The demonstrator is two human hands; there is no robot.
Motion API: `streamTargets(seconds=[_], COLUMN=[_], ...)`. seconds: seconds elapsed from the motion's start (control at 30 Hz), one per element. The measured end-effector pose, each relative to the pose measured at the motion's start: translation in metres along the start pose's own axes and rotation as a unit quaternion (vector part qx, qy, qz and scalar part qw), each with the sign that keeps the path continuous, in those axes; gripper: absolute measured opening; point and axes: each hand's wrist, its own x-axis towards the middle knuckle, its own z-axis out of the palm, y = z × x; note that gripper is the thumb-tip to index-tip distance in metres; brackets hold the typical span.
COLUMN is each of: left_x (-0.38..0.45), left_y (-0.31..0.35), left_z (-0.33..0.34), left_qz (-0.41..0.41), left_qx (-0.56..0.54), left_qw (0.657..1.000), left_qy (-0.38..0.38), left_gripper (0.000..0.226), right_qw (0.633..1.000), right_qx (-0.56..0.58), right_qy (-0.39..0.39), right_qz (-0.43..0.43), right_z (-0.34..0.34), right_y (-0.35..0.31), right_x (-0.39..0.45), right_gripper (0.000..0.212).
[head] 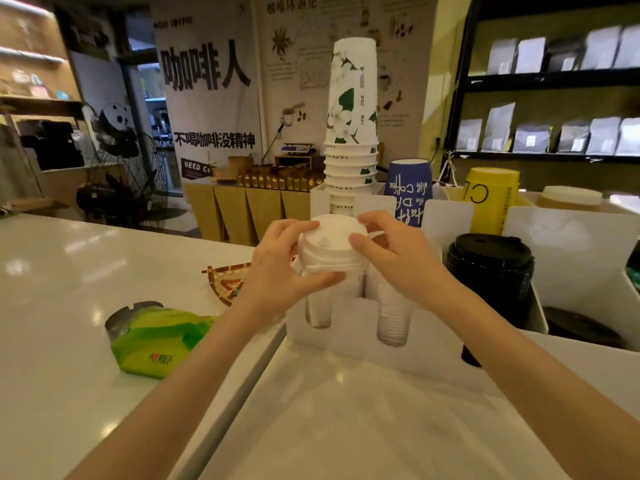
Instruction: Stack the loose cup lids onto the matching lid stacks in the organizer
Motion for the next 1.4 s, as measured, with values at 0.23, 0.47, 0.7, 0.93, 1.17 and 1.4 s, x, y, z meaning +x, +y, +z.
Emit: streamTargets(seconds=[0.23, 0.47, 0.7, 0.93, 1.17, 1.4], left_x=[0.022, 0.018, 0.016, 0.018, 0.019, 0.058], left_y=[-0.034, -0.053, -0.054, -0.058, -0.048, 0.004], left_z=[0.018, 0.027, 0.031, 0.029, 0.019, -0.002], left_qz=[-0.011, 0.013, 0.025, -0.018, -0.026, -0.11], left_qx=[0.089, 0.214, 0.234, 0.2, 0.238, 0.288], left_qw=[0.996, 0.976, 0.972, 0.972, 0.953, 0.88], left_qy=[-0.026, -0.041, -0.023, -0.123, -0.188, -0.361], left_gripper=[0.07, 0.079, 0.079, 0.076, 0.078, 0.068], right_qw=[0.989, 0.962, 0.943, 0.9, 0.876, 0.975], right_qx=[-0.119, -0.235, -0.293, -0.408, -0.46, -0.204], right_qy=[-0.082, -0.137, -0.157, -0.152, -0.104, -0.087], right_qz=[0.034, 0.026, 0.015, -0.029, -0.101, -0.028], right_z=[0.013, 0.025, 0.026, 0.031, 0.033, -0.019], right_y=[0.019, 0.029, 0.03, 0.027, 0.022, -0.008], right_x=[0.031, 0.037, 0.037, 0.036, 0.028, 0.005], right_gripper=[0.037, 0.034, 0.036, 0.037, 0.026, 0.038])
